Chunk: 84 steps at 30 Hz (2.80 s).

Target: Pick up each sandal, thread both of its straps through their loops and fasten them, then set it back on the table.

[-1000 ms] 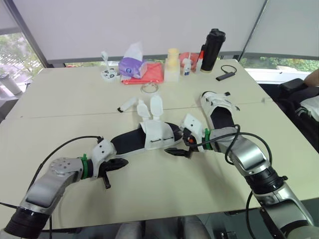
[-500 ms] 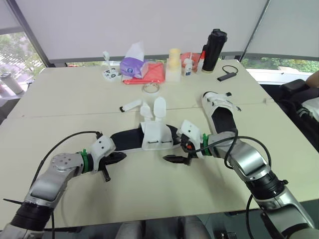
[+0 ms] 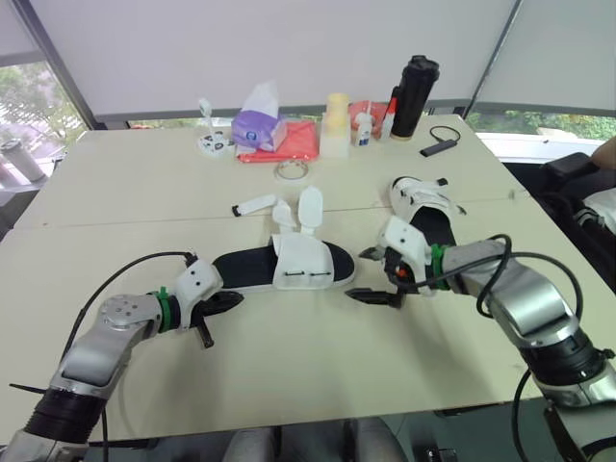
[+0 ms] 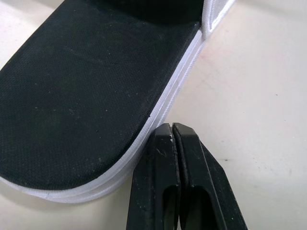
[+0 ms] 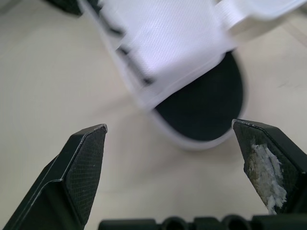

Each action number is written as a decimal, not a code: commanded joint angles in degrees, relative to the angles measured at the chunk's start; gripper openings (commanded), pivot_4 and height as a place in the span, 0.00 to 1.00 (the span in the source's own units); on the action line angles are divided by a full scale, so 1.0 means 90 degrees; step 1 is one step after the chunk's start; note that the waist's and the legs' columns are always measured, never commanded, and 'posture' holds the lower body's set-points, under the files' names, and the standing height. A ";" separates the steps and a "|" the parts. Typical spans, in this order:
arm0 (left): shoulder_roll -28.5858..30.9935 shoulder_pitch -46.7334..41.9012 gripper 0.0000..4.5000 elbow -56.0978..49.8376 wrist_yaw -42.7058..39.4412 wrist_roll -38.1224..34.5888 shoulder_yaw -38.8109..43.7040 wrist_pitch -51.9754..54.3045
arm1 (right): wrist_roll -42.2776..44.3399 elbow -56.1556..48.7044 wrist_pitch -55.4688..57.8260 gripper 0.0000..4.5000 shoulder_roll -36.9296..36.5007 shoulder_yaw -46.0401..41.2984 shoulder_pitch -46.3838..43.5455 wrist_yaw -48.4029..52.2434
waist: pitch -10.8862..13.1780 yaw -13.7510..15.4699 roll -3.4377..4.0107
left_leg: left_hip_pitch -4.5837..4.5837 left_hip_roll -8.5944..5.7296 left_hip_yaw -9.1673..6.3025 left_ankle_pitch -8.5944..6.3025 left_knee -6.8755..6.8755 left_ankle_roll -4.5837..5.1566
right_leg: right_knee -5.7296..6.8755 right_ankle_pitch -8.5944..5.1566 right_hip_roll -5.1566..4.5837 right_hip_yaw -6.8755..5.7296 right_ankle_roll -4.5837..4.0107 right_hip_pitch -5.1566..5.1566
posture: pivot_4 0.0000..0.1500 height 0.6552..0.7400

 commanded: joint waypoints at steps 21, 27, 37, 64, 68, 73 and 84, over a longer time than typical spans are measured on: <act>0.0095 0.0263 0.00 -0.1385 -0.0655 -0.1842 0.0879 0.1388 | -0.0836 0.2077 -0.1620 0.15 0.1135 0.0472 -0.0515 -0.0094 | 0.0002 -0.0033 0.0000 | 0.0001 -0.0002 0.0005 0.0002 -0.0052 0.0001 | -0.0049 0.0004 0.0004 -0.0001 0.0004 -0.0001 | 1.00 1.00; 0.0193 0.0096 0.00 -0.1663 -0.0596 -0.2659 0.1354 0.2084 | -0.0899 0.2386 -0.1740 0.15 0.1420 0.0551 -0.0556 -0.0121 | 0.0002 -0.0048 0.0000 | 0.0002 -0.0001 0.0004 0.0002 -0.0052 0.0002 | -0.0049 0.0004 0.0007 -0.0001 0.0004 0.0000 | 1.00 1.00; -0.0328 -0.1231 0.00 -0.0297 0.0117 -0.2015 0.1156 0.1616 | -0.1044 0.2375 -0.1739 0.15 0.1432 0.0586 -0.0509 -0.0018 | 0.0000 -0.0036 -0.0003 | 0.0009 -0.0001 0.0002 0.0004 -0.0051 0.0000 | -0.0048 0.0017 0.0015 -0.0001 0.0026 0.0008 | 1.00 1.00; -0.1872 -0.4322 0.99 0.4673 0.0433 -0.2188 0.1898 0.2332 | -0.1363 0.2212 -0.1695 0.00 0.1545 0.0703 -0.0381 -0.0078 | -0.0003 -0.0054 -0.0007 | 0.0010 -0.0001 -0.0007 0.0011 -0.0045 -0.0009 | -0.0036 0.0030 0.0024 -0.0002 0.0048 0.0011 | 1.00 1.00; -0.2098 -0.4640 0.99 0.5160 0.0747 -0.2393 0.2280 0.2801 | -0.1381 0.2168 -0.1684 0.00 0.1544 0.0719 -0.0369 -0.0086 | -0.0003 -0.0058 -0.0008 | 0.0010 -0.0001 -0.0007 0.0012 -0.0044 -0.0010 | -0.0035 0.0030 0.0024 -0.0002 0.0049 0.0013 | 1.00 1.00; -0.2446 -0.5059 0.99 0.5855 0.1236 -0.2489 0.2609 0.3233 | -0.1387 0.2139 -0.1660 0.00 0.1546 0.0737 -0.0370 -0.0091 | -0.0002 -0.0057 -0.0008 | 0.0010 -0.0002 -0.0007 0.0012 -0.0044 -0.0011 | -0.0033 0.0030 0.0024 -0.0003 0.0050 0.0012 | 1.00 1.00; -0.2946 -0.5663 0.99 0.7342 0.1554 -0.2161 0.2820 0.2626 | -0.1393 0.2026 -0.1586 0.00 0.1524 0.0734 -0.0323 -0.0142 | -0.0003 -0.0049 -0.0009 | 0.0011 -0.0003 -0.0007 0.0014 -0.0044 -0.0015 | -0.0028 0.0030 0.0024 -0.0003 0.0050 0.0011 | 1.00 1.00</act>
